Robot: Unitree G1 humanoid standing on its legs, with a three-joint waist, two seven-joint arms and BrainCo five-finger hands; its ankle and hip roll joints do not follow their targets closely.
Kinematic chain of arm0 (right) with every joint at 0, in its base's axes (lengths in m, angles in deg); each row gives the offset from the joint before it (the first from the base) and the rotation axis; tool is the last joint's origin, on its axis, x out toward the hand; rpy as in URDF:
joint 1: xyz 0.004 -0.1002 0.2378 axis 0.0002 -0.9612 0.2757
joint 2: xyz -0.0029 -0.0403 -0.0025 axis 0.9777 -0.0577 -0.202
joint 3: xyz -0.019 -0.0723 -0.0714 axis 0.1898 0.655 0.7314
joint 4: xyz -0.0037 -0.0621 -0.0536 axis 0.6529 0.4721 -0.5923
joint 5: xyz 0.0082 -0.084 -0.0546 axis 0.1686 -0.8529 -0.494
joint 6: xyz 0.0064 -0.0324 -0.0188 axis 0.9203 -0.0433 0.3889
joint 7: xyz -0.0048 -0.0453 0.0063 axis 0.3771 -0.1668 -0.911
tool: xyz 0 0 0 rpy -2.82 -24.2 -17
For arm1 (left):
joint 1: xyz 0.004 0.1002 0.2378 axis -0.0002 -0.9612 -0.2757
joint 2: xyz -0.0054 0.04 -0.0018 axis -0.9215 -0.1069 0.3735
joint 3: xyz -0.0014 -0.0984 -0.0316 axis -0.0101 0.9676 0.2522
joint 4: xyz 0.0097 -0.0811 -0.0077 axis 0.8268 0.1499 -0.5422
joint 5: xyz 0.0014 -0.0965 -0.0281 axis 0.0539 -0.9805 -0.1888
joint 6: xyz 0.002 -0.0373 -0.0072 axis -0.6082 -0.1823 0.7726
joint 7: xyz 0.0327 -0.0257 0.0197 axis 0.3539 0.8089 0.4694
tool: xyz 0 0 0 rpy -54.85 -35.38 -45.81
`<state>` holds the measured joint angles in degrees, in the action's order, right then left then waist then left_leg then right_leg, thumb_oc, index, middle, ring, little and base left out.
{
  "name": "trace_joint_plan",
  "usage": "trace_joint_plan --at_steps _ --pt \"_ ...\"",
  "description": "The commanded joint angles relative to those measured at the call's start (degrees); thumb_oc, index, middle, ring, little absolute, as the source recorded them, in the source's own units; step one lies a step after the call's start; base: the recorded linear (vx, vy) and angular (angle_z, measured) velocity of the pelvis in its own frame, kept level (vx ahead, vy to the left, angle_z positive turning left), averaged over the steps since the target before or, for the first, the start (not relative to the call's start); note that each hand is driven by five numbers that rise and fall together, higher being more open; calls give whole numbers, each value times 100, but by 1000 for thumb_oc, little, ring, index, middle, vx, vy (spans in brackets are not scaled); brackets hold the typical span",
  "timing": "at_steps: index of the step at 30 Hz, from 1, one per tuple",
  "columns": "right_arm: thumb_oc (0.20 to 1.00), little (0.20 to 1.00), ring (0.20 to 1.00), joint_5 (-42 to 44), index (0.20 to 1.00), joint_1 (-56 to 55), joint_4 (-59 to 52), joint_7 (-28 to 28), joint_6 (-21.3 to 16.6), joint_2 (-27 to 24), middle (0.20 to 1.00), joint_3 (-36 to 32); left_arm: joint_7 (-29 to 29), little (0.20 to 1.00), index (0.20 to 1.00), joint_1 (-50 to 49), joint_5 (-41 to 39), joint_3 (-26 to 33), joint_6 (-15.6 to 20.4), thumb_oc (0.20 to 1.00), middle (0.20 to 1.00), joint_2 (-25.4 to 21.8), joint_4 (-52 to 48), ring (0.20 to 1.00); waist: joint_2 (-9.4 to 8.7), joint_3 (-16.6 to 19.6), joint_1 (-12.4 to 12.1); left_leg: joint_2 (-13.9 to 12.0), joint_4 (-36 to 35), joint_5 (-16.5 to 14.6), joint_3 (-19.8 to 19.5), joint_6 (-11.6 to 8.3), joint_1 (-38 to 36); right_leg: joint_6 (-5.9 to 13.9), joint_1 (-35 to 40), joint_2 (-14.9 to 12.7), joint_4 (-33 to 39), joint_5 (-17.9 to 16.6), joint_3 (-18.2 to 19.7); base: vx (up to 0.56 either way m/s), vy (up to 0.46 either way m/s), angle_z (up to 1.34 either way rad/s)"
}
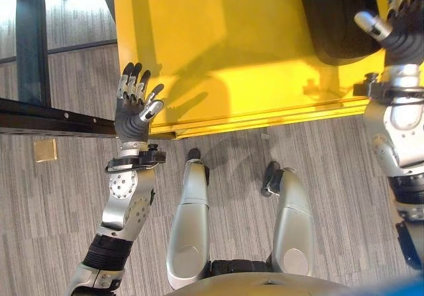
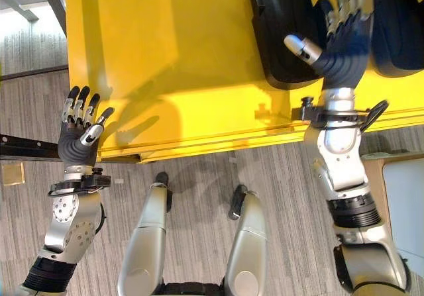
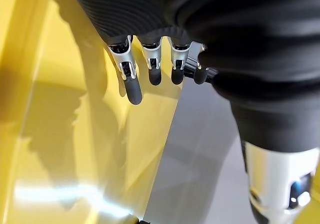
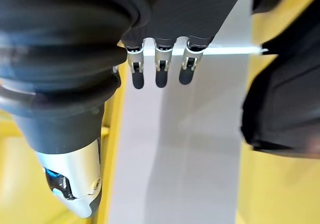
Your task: Move parts from the plastic box to the shelf.
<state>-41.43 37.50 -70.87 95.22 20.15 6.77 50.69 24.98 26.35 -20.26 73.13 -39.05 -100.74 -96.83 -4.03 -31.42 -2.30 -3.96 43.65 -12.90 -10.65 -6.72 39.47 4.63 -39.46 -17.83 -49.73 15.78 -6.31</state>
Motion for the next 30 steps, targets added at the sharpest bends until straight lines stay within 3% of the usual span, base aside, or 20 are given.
trace_joint_plan --at_steps 1,9,10,19,23,30 --pt "1000 1000 1000 207 1000 -290 -446 -205 -544 342 1000 -418 67 1000 1000 -492 195 30 -19 1000 1000 52 -25 1000 -46 163 76 -169 -716 -73 -181 292 -605 53 648 -135 384 -2 92 0 0 0" --pt "1000 1000 1000 252 1000 -1667 -755 -693 -586 950 1000 -509 -131 1000 1000 -610 308 124 29 1000 1000 38 153 1000 -18 342 319 -297 -1759 450 -110 223 -1320 191 1521 29 1562 -494 -194 8 12 -3" --pt "1000 1000 1000 354 1000 -1992 -766 -870 -556 1081 1000 -495 -189 1000 1000 -677 322 187 58 1000 1000 49 149 1000 -25 499 405 -387 -2105 585 -76 183 -1552 241 1795 119 2053 -700 -234 45 13 -16" --pt "1000 1000 1000 673 1000 -2813 -184 -1632 -230 1221 1000 -75 -635 1000 1000 -1189 287 530 114 1000 1000 59 244 1000 -20 1227 532 -753 -3412 1022 307 107 -2586 458 2692 353 3784 -1436 -188 66 25 -26" --pt "1000 1000 1000 648 1000 -3433 183 -1971 95 1205 1000 -62 -914 1000 1000 -1605 372 731 40 1000 1000 187 322 1000 -7 1850 594 -873 -4218 1274 519 50 -3205 591 3328 373 4800 -1863 -205 106 49 -18" --pt "1000 1000 1000 395 1000 -3555 573 -1917 243 1315 1000 -75 -1041 1000 1000 -1874 485 807 7 1000 1000 498 505 1000 -6 2512 572 -939 -4778 1400 773 -18 -3755 688 3741 396 5471 -2174 -214 48 50 -9"
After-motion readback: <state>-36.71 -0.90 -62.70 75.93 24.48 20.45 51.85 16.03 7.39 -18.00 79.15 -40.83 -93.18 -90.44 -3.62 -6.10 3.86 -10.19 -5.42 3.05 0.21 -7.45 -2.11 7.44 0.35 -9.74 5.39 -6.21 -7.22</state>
